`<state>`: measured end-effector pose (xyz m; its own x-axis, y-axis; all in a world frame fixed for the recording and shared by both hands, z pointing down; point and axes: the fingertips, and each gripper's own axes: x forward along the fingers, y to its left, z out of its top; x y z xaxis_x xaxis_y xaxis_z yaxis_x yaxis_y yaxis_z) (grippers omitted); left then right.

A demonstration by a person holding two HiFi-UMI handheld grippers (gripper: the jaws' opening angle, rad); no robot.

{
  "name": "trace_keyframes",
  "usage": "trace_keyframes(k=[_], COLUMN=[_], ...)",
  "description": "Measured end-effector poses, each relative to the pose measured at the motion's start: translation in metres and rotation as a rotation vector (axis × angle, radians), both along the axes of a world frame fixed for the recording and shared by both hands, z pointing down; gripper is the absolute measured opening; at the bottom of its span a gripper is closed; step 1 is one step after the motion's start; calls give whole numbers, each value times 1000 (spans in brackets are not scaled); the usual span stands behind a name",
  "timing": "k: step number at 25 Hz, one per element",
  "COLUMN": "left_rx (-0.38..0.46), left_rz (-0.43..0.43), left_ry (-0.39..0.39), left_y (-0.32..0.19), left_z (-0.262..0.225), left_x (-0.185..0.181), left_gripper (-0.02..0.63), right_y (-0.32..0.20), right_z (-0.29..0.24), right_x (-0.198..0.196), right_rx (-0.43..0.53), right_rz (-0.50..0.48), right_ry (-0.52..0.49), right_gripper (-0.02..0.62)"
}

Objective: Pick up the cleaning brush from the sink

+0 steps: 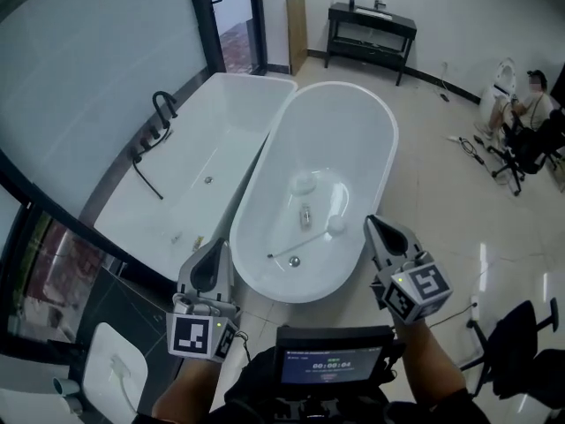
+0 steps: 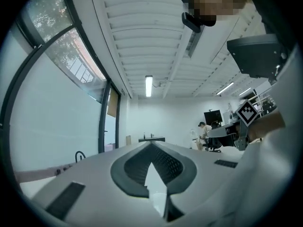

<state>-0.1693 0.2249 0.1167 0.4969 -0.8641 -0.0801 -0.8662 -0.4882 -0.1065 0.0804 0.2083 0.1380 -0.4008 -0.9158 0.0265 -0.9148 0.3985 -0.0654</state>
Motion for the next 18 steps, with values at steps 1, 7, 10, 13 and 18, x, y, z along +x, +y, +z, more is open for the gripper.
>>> trace_keyframes(k=[1,7,10,13,18], left_rx=[-19,-115,-134,-188,-204], left_rz=[-4,-43,-59,-59,-103], left_ry=[-4,14,25,50,-3], left_y=[-19,-119,-168,-207,-276], left_z=[2,18,21,31,47], left_x=[2,26,51,79,115], left_gripper=[0,0,0,0,0], right_y=[-19,-127,-182,-225,-296], right_z=[0,4,13,28,49], right_x=[4,36,59,77,86], right_rx=[-9,-40,-64,-103,-143], right_rz=[-4,-62,-107,-167,-260], right_ry=[3,26,2,0,-6], right_gripper=[0,0,0,0,0])
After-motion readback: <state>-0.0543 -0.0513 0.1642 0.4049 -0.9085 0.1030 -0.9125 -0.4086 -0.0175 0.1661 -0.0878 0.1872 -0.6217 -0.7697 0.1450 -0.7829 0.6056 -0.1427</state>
